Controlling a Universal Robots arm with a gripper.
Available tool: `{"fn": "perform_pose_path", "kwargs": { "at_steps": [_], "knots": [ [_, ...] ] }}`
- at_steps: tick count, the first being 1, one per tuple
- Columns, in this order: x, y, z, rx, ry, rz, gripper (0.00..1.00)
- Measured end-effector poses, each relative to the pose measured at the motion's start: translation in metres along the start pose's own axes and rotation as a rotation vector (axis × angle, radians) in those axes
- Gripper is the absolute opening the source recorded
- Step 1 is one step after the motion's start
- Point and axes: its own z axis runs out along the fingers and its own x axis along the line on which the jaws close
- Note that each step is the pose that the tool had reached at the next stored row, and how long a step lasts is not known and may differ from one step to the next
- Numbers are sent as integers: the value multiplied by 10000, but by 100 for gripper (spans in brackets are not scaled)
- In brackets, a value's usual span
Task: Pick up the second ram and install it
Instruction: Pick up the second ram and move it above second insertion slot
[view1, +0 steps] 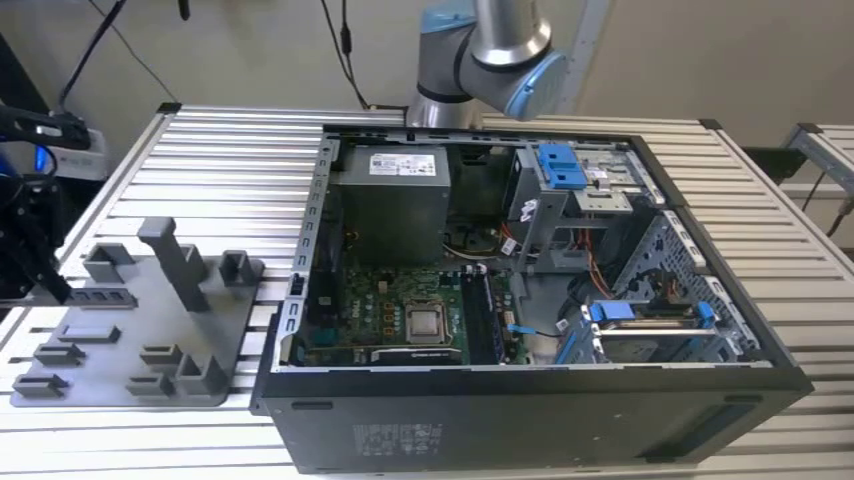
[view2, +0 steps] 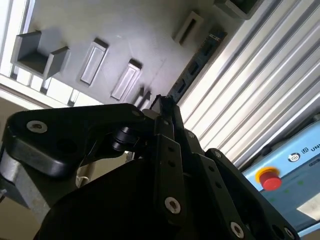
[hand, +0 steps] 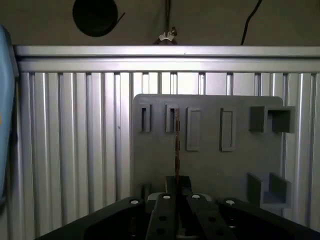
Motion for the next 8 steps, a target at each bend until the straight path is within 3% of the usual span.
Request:
{"fn": "perform_pose_path", "kwargs": {
  "at_steps": [8],
  "knots": [
    [-1, 3, -161, 2, 0, -1, 14]
  ]
}}
